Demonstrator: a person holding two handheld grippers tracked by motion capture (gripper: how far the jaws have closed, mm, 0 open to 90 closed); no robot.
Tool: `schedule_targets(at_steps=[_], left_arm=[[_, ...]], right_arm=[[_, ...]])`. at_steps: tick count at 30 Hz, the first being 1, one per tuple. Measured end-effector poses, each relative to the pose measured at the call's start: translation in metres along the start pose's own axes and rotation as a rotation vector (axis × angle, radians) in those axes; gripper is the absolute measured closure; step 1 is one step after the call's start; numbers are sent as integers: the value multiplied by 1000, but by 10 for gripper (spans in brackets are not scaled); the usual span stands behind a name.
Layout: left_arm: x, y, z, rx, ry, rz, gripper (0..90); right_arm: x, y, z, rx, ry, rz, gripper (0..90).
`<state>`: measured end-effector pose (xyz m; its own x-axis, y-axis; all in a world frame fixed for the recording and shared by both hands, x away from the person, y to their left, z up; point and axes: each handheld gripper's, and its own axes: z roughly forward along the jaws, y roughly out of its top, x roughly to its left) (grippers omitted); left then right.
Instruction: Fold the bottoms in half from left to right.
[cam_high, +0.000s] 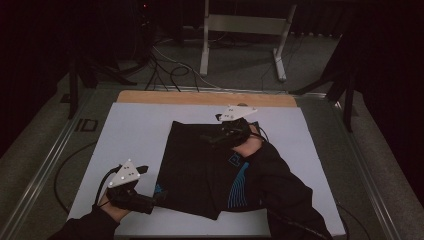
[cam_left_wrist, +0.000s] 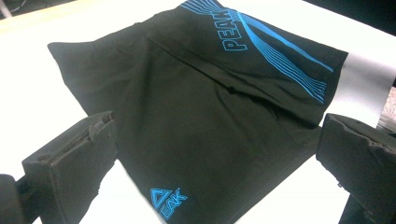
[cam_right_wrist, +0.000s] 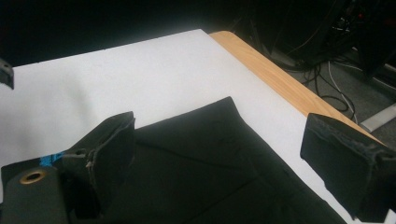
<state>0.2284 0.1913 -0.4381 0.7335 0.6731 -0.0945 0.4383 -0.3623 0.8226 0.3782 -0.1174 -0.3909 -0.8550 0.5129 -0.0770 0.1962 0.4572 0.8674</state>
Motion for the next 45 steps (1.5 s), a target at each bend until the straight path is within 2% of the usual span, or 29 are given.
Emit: schedule_targets(at_steps=[5, 10, 11, 12, 15, 23, 27, 30, 36, 38, 39, 41, 44, 45], left_arm=[[1, -3, 5, 25, 23, -12, 0], [3, -8, 11, 45, 22, -29, 0], [3, -9, 12, 49, 26, -28, 0], [3, -10, 13, 53, 27, -28, 0], [4, -14, 16, 66, 30, -36, 0], [7, -28, 22, 107, 52, -48, 0], [11, -33, 24, 120, 47, -37, 0], [16, -38, 26, 147, 26, -61, 0], [20, -47, 33, 225, 2, -30, 0], [22, -49, 34, 235, 1, -39, 0], [25, -52, 35, 254, -13, -47, 0], [24, -54, 37, 264, -23, -36, 0], [19, -55, 41, 296, -42, 3, 0], [19, -55, 41, 303, -43, 4, 30]], right_arm=[[0, 2, 16, 16, 13, 4, 106], [1, 2, 32, 29, 27, 16, 106], [1, 2, 36, 33, 29, 4, 106], [3, 2, 40, 41, 27, 17, 106], [2, 2, 48, 35, 41, -1, 106], [10, 7, 79, 30, 80, 3, 106], [11, 7, 90, 36, 89, 8, 106], [11, 5, 97, 43, 93, 8, 106], [11, -1, 108, 61, 104, 16, 106], [11, -1, 110, 66, 100, 26, 106], [11, -2, 111, 65, 106, 27, 106], [11, -3, 114, 71, 110, 21, 106], [12, -6, 119, 81, 114, 25, 106], [11, -7, 121, 82, 116, 28, 106]])
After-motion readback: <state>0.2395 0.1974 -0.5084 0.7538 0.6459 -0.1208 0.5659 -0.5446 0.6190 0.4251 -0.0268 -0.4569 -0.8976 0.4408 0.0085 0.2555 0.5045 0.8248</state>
